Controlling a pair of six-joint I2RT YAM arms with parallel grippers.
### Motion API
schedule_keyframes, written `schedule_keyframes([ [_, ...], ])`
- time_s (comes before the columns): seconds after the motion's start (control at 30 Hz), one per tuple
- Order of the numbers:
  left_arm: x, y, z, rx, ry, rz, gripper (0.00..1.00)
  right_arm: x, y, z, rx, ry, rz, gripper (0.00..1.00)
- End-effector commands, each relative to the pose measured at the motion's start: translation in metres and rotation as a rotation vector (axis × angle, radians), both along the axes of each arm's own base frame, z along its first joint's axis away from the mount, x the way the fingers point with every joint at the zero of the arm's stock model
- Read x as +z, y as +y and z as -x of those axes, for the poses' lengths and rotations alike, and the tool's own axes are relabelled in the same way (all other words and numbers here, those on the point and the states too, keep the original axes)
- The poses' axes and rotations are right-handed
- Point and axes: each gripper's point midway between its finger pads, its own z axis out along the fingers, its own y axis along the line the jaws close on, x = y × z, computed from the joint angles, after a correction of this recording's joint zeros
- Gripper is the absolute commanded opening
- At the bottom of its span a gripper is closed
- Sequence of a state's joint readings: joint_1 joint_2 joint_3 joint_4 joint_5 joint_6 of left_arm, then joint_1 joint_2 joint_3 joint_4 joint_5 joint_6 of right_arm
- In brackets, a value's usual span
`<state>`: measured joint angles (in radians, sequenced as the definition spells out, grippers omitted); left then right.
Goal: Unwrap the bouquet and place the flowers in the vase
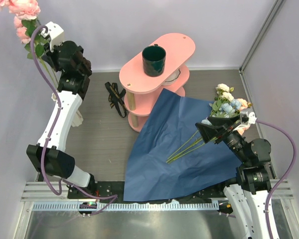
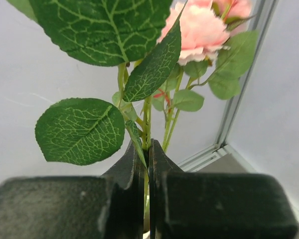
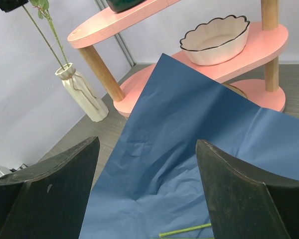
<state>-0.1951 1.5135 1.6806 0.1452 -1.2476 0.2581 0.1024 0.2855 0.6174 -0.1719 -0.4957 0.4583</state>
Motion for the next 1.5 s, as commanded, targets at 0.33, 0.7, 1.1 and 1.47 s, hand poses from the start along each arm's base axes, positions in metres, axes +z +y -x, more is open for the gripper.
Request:
schedule_keyframes([
  [0.33, -0.084, 0.045, -0.010, 0.055, -0.009, 0.180, 0.07, 0.010, 0.002, 0.002, 0.010, -0.050, -0.007, 0.84],
  [0.7, -0.109, 0.043, -0.009, 0.043, 0.035, 0.193, 0.30, 0.008, 0.002, 0.000, 0.010, -0.041, -0.010, 0.84],
  [1.1, -0.112, 0.020, 0.021, -0.141, -0.056, 0.351, 0.80, 0.007, 0.002, -0.002, 0.007, -0.031, -0.009, 0.84],
  [1.47, -0.092, -0.054, 0.040, -0.620, -0.129, 0.512, 0.82, -0.002, 0.000, -0.010, -0.009, 0.017, 0.001, 0.84],
])
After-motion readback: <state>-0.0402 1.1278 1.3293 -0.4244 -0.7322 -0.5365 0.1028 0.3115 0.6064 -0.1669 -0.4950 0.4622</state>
